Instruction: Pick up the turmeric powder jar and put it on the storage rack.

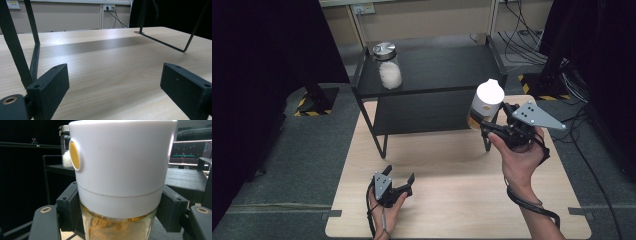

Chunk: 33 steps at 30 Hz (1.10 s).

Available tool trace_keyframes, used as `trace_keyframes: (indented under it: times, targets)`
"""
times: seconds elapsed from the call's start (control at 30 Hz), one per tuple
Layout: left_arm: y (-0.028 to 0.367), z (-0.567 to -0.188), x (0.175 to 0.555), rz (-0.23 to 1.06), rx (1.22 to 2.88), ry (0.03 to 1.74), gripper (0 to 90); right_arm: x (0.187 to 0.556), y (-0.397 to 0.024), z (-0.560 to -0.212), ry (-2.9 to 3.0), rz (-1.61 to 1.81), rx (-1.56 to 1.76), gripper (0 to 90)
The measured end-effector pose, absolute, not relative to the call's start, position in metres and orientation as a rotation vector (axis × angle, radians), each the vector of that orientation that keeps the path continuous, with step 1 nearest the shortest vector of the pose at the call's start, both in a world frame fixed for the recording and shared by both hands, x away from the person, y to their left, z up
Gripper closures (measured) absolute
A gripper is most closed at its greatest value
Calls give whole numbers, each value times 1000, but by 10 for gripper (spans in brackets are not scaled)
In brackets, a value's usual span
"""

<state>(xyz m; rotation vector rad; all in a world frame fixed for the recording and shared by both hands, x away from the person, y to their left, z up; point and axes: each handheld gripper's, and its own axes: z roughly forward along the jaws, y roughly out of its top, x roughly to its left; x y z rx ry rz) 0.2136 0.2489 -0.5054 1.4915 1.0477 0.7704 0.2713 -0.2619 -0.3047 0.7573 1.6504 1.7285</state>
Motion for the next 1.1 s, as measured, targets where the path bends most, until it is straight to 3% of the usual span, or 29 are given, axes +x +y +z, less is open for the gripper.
trace_keyframes:
  times: [1.1]
  targets:
    - [249, -505, 214, 771, 1492, 1048, 79, 297, -237, -241, 1612, 1723, 769, 309]
